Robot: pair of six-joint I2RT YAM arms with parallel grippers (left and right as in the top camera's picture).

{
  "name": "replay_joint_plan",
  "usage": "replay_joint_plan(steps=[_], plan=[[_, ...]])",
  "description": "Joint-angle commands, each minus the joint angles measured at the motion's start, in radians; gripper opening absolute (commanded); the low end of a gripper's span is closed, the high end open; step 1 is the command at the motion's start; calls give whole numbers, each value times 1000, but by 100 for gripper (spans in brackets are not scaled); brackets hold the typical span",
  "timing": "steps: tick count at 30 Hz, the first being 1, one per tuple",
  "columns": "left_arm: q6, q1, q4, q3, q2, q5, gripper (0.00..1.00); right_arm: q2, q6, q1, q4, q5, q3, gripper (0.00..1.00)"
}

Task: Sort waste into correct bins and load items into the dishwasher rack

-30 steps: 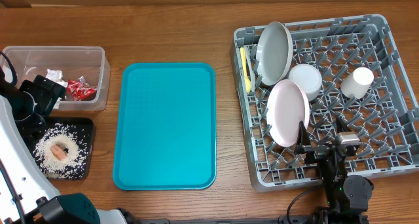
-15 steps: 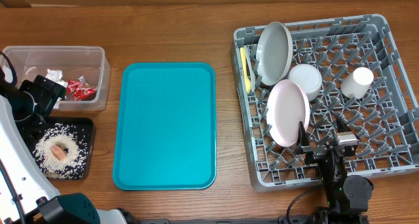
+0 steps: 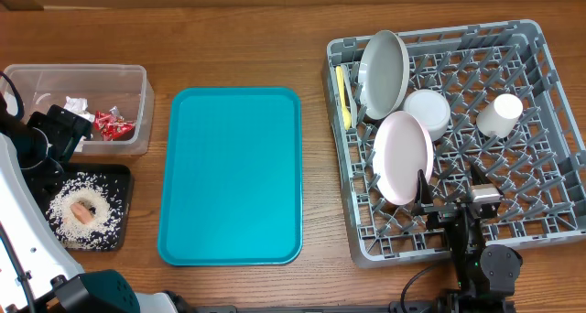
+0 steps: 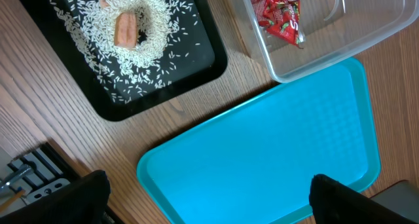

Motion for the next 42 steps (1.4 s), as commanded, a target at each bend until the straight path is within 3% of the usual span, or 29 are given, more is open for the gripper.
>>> replay_joint_plan(steps=[1, 13, 22, 29, 32, 42], plan=[[-8, -6, 1, -8, -2, 1, 100, -10, 6, -4, 2, 17, -10, 100], [-8, -21, 1, -11, 7, 0, 100, -10, 6, -4, 2, 17, -11, 100], [-6, -133, 1, -15, -5, -2, 100, -10, 6, -4, 2, 16, -10, 100], [52, -262, 11, -80, -71, -90, 100, -10, 6, -4, 2, 17, -11, 100], [49, -307, 148, -193, -146, -93, 100, -10, 6, -4, 2, 16, -10, 100], [233, -455, 869, -853, -599, -32, 100, -10, 6, -4, 2, 17, -10, 100]])
